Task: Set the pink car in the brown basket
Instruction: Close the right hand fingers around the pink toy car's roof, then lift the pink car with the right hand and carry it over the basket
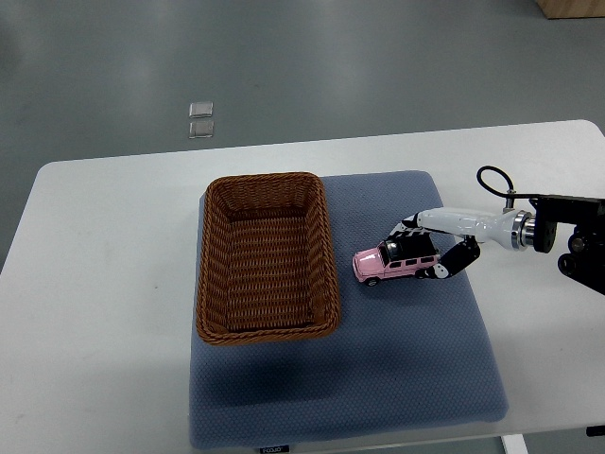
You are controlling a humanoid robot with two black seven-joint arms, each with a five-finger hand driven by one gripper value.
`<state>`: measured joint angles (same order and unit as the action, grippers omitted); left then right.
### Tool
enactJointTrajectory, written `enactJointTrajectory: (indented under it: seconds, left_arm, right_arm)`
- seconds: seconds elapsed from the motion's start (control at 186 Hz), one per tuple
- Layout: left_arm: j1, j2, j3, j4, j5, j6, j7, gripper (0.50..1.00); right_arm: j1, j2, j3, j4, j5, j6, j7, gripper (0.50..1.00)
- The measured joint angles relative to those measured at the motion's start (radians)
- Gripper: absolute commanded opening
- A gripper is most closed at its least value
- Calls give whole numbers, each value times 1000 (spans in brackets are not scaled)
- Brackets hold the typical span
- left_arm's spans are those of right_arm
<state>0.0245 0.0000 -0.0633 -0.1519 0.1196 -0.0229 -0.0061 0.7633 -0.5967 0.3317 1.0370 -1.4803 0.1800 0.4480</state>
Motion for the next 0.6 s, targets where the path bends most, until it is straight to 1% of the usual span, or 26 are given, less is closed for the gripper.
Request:
enactJointTrajectory:
  seconds: [0.124,0.598]
  left_arm:
    - [0,0,0,0,0,0,0,1000]
    - [0,0,0,0,0,0,0,1000]
  right_arm:
    - [3,-1,2,0,2,-1,5,500]
    - [29,-12,25,-19,22,-5,61,500]
